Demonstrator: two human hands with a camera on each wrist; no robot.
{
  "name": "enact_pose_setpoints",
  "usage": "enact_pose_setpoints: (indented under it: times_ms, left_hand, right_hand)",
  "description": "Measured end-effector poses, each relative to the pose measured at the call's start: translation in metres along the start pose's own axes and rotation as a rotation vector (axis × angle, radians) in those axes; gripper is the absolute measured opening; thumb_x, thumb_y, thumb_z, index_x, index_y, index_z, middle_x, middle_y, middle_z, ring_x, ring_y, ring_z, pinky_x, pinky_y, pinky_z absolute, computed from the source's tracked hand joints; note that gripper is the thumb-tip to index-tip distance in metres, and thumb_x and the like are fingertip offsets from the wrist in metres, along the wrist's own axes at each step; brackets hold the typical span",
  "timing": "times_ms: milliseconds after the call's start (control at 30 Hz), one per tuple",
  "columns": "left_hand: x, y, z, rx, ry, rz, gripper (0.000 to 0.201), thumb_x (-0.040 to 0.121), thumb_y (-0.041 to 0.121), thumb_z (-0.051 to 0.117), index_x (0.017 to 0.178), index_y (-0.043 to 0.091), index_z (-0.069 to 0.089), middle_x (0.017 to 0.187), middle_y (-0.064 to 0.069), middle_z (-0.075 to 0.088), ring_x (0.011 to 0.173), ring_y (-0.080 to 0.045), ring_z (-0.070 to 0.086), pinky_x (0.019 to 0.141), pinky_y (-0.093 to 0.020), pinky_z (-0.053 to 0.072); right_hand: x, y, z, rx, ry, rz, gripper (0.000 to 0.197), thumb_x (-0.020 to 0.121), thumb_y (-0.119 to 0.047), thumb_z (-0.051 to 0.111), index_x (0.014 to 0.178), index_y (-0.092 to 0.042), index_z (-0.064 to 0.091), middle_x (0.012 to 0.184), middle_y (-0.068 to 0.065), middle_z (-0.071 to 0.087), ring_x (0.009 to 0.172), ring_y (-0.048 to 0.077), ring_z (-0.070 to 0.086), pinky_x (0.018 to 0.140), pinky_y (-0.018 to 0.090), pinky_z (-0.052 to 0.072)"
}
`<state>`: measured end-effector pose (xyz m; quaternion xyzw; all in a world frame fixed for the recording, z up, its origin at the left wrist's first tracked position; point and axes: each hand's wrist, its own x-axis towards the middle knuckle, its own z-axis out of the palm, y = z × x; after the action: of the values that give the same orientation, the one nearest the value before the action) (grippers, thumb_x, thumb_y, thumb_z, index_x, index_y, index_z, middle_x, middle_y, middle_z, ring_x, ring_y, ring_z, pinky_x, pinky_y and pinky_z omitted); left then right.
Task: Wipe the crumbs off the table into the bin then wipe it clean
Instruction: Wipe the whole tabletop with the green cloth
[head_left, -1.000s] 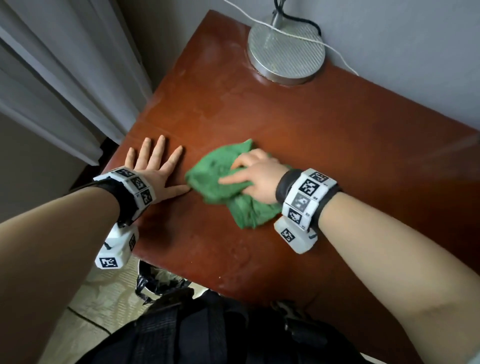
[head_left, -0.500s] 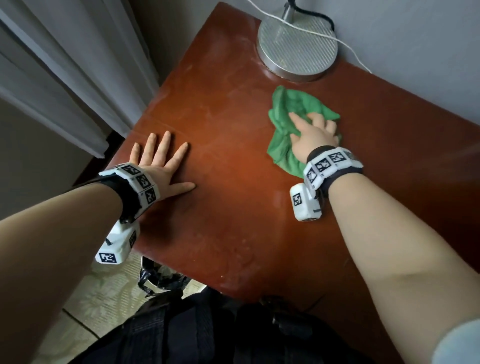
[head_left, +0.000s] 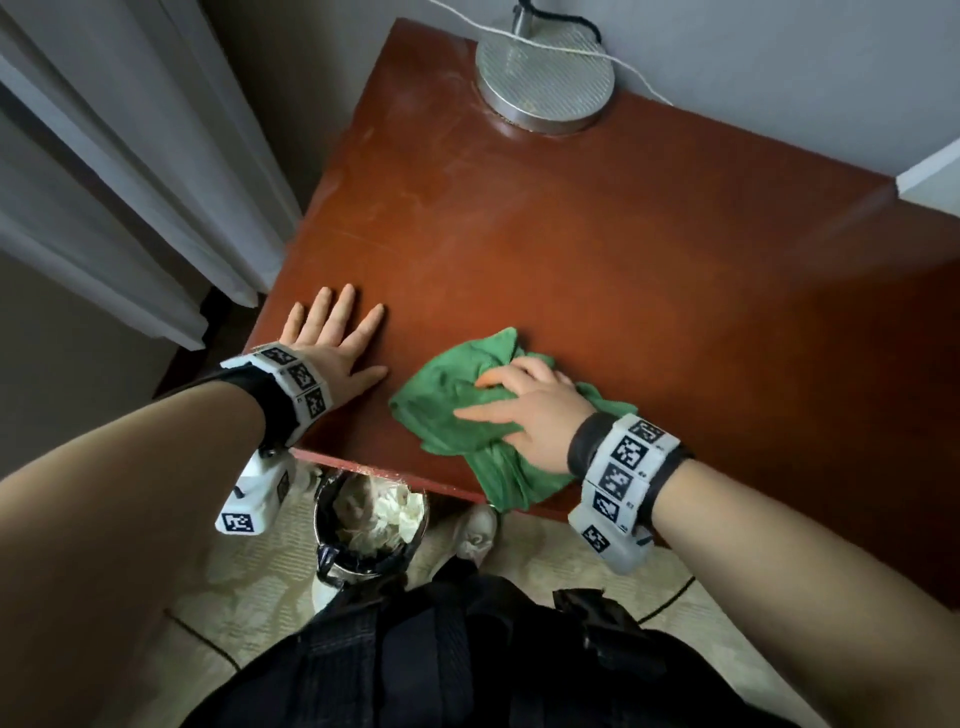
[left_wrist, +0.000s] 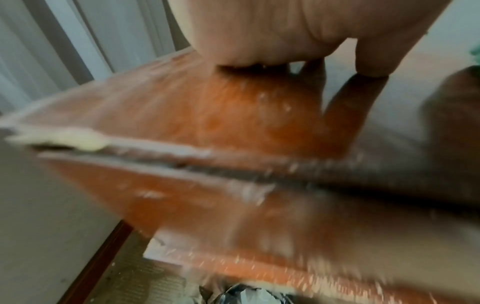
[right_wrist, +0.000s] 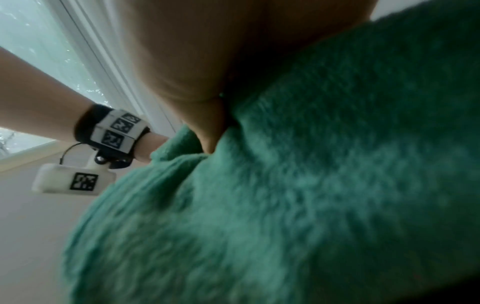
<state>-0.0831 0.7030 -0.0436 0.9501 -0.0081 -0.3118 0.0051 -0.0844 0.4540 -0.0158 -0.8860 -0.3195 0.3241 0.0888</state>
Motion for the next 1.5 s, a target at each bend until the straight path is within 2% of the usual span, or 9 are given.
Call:
enact_pose_setpoints:
  times_ms: [100,200,333,700,833,967,1167,1333,1500]
  left_hand:
    - [-0.022,-0.014,0.012,0.09,0.003,0.066,0.072,0.093,0.059,0.026,0.146,0.035,-0.017,0.154,-0.001,-0.026,0.143,-0.022,-0.019,0.117,-0.038,-0.008]
    - [-0.041,-0.032,0.024,0.133,-0.006,0.122,0.071,0.094,0.058,0.024,0.145,0.035,-0.019,0.153,-0.001,-0.027,0.143,-0.021,-0.019,0.117,-0.036,-0.009]
    - [-0.06,-0.047,0.037,0.121,-0.02,0.152,0.067,0.096,0.054,0.025,0.146,0.035,-0.015,0.153,-0.003,-0.027,0.143,-0.02,-0.02,0.117,-0.034,-0.01]
    - [-0.088,-0.106,0.063,0.19,-0.01,0.113,0.087,0.093,0.049,0.045,0.145,0.03,-0.022,0.152,0.004,-0.03,0.144,-0.018,-0.015,0.116,-0.033,-0.004]
    - [-0.097,-0.113,0.073,0.142,0.0,0.065,0.089,0.093,0.044,0.045,0.144,0.025,-0.025,0.152,0.002,-0.029,0.142,-0.019,-0.021,0.115,-0.034,-0.009]
    - [-0.107,-0.124,0.087,-0.042,-0.01,0.015,0.089,0.093,0.041,0.049,0.146,0.026,-0.02,0.152,-0.004,-0.03,0.142,-0.02,-0.021,0.115,-0.032,-0.008]
    - [-0.124,-0.155,0.1,-0.294,-0.003,-0.155,0.094,0.09,0.037,0.056,0.148,0.018,-0.015,0.155,-0.003,-0.022,0.144,-0.021,-0.016,0.117,-0.034,-0.003]
    - [-0.132,-0.179,0.099,-0.383,0.105,-0.243,0.093,0.088,0.031,0.06,0.149,0.016,-0.009,0.157,-0.005,-0.012,0.145,-0.024,-0.01,0.116,-0.033,0.0]
    - [-0.125,-0.173,0.09,-0.399,0.102,-0.218,0.09,0.09,0.033,0.057,0.149,0.018,-0.009,0.156,-0.003,-0.016,0.144,-0.022,-0.014,0.116,-0.032,-0.004]
  right_hand:
    - [-0.031,-0.005,0.012,0.022,0.108,0.131,0.057,0.093,-0.012,0.044,0.137,-0.048,0.036,0.148,-0.01,0.029,0.136,0.022,0.016,0.114,0.04,0.017]
    - [-0.055,0.015,0.022,0.179,0.452,0.696,0.051,0.096,-0.022,0.041,0.141,-0.043,0.03,0.147,-0.003,0.03,0.129,0.028,0.025,0.108,0.037,0.026]
    - [-0.052,-0.006,0.047,0.23,0.399,1.115,0.049,0.098,-0.032,0.035,0.143,-0.044,0.021,0.149,-0.002,0.019,0.129,0.03,0.023,0.105,0.047,0.029]
    - [0.023,-0.17,0.064,-0.027,0.206,0.122,0.059,0.094,-0.011,0.039,0.143,-0.041,0.025,0.148,-0.004,0.026,0.132,0.025,0.019,0.109,0.045,0.023]
    - [0.007,-0.123,0.044,0.083,0.493,0.511,0.054,0.095,-0.02,0.039,0.144,-0.037,0.025,0.146,0.001,0.031,0.126,0.032,0.028,0.104,0.041,0.03]
    - [0.004,-0.09,0.042,0.247,0.401,1.004,0.05,0.098,-0.031,0.033,0.145,-0.038,0.018,0.15,0.0,0.017,0.129,0.031,0.023,0.104,0.048,0.03]
    - [0.067,-0.168,0.054,0.011,0.42,0.525,0.052,0.096,-0.026,0.038,0.145,-0.037,0.021,0.15,0.002,0.02,0.132,0.031,0.02,0.105,0.051,0.025]
    - [0.097,-0.23,0.045,-0.062,0.167,-0.023,0.051,0.096,-0.017,0.041,0.142,-0.038,0.032,0.145,-0.004,0.032,0.126,0.028,0.027,0.103,0.04,0.034]
    - [0.094,-0.148,-0.011,0.035,0.477,0.343,0.049,0.097,-0.022,0.038,0.143,-0.035,0.029,0.147,0.001,0.03,0.126,0.034,0.029,0.105,0.041,0.03]
